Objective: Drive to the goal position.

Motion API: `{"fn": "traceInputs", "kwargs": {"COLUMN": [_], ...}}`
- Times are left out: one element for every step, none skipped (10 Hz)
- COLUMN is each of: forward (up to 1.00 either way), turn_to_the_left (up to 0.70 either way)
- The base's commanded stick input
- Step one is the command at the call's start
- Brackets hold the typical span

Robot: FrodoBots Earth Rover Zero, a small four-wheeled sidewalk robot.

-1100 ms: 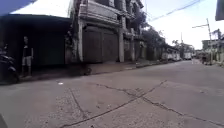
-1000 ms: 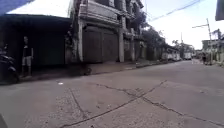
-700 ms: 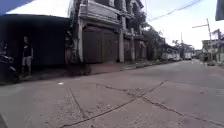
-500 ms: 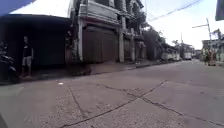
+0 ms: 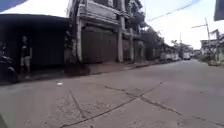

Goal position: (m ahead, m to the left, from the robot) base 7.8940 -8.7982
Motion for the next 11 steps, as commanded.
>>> {"fn": "traceInputs", "kwargs": {"forward": [0.0, 0.0, 0.0, 0.0, 0.0, 0.0, 0.0, 0.0, 0.0, 0.0, 0.0], "turn_to_the_left": [-0.64, -0.7, -0.7, -0.7, -0.7, -0.7, -0.7, -0.7, -0.7, -0.7, -0.7]}}
